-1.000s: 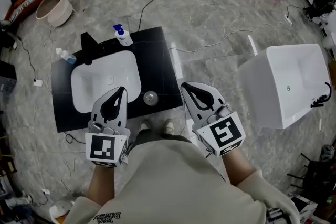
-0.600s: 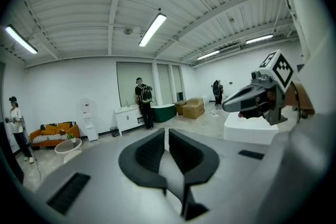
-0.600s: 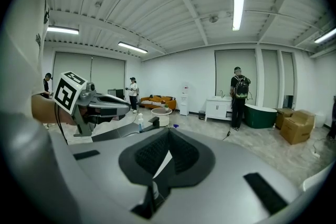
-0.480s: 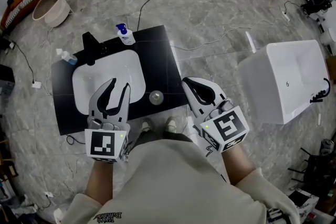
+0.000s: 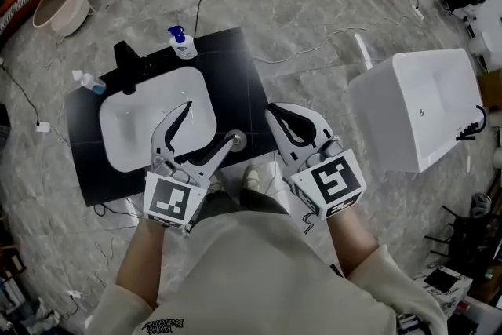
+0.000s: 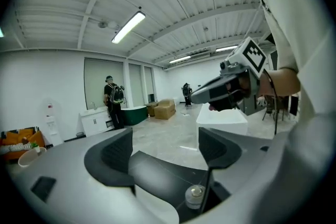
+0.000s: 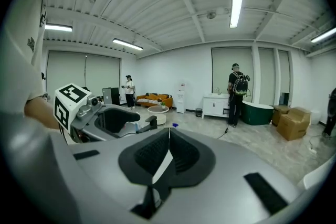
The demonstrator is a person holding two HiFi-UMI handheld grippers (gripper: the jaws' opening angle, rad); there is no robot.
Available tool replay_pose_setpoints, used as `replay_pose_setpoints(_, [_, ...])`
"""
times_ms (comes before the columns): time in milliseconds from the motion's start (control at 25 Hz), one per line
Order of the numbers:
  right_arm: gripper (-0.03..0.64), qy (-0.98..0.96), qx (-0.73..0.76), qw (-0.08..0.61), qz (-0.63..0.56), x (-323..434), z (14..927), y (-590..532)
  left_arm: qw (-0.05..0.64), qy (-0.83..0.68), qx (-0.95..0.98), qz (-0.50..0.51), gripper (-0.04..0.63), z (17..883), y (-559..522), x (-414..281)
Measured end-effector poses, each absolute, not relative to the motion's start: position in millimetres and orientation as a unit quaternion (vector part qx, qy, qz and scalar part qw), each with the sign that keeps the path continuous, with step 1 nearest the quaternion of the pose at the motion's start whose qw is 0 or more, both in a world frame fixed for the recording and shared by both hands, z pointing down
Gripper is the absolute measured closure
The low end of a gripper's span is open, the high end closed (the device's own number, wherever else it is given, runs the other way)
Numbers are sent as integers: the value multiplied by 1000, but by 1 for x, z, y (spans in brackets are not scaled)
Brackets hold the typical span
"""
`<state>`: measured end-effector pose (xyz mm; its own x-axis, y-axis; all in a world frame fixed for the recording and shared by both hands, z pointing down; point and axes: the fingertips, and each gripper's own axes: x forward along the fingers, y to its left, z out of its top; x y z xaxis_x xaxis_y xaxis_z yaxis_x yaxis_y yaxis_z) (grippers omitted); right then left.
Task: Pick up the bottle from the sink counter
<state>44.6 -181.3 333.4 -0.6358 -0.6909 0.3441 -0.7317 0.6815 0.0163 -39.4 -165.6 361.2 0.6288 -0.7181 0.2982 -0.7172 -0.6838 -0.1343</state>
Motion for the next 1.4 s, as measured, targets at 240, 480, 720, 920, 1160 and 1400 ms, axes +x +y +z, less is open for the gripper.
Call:
replay_pose_setpoints(240, [620, -894, 398, 186, 85, 36, 361, -186, -23, 315, -930, -190, 218, 417, -159, -9])
replay_pose_setpoints(480, [618, -893, 386, 201, 113, 22, 400, -183, -35, 258, -934, -245, 206, 494, -150, 6])
replay_pose_setpoints(720, [618, -892, 372, 218, 137, 16, 438, -177, -80, 242, -926, -278, 204, 563, -147, 12])
replay_pose_setpoints(920, [618, -889, 366, 228, 156, 16, 465, -171, -92, 222, -926, -292, 204, 607, -140, 25])
replay_pose_setpoints(1160, [618, -882, 370, 237, 173, 18, 500, -171, -110, 227, -921, -296, 204, 636, -145, 28])
replay_pose_setpoints(1400, [618, -884, 355, 241, 185, 16, 526, -164, -125, 230, -917, -301, 207, 656, -146, 28])
